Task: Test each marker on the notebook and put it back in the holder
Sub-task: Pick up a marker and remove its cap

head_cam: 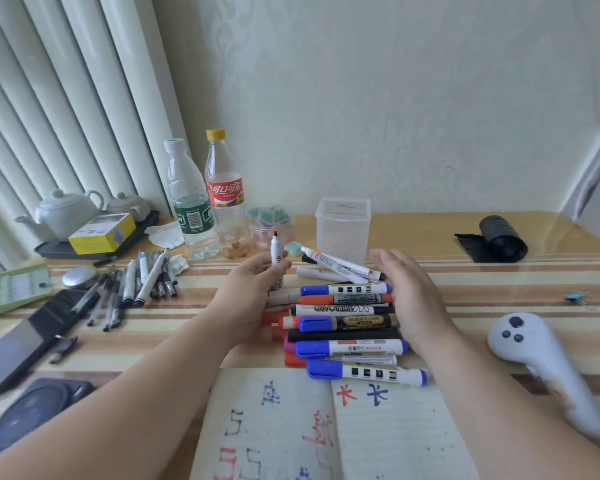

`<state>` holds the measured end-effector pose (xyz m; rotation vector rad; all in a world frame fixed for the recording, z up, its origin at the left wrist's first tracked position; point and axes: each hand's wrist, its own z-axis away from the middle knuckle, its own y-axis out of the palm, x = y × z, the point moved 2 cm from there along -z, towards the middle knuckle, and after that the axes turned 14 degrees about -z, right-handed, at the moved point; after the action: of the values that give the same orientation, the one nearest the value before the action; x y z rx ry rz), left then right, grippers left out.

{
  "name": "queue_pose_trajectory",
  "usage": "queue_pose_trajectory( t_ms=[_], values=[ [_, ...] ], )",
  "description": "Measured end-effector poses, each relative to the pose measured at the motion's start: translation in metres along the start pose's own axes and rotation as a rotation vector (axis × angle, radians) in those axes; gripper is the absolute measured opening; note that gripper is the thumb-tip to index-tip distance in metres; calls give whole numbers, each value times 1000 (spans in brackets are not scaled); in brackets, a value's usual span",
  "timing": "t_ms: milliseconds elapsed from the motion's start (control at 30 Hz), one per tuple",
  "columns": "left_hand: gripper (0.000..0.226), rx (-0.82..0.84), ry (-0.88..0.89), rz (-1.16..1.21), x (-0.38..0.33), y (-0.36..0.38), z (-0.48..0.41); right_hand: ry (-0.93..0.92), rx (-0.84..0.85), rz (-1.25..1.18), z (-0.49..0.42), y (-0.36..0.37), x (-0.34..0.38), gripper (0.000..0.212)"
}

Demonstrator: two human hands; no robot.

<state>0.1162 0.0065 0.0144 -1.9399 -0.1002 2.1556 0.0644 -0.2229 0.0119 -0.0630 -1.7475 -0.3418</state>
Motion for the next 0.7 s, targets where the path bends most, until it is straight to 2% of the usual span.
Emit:
queue_pose_trajectory(
  t_ms=[100,267,367,467,500,600,700],
  values=[
    [9,-83,-12,-5,0,-13,-10,-50,-39,183,-4,-5,-2,23],
    [12,-312,114,-488,-7,-39,-5,-87,-79,361,-11,-12,-7,15],
    [30,-209,156,-792,-6,-29,3,-187,-59,409,-7,-12,-2,14],
    [41,-161,116,-834,2,-27,-1,-362,3,503,-2,-10,18,11],
    [46,-161,114,-829,4,-28,-3,-334,70,534,1,-9,27,18],
    [58,-151,123,-809,5,-29,-4,-43,335,754,14,2,52,45],
    [63,-140,166,-815,7,-26,-4,184,515,1006,32,17,71,49]
  ],
)
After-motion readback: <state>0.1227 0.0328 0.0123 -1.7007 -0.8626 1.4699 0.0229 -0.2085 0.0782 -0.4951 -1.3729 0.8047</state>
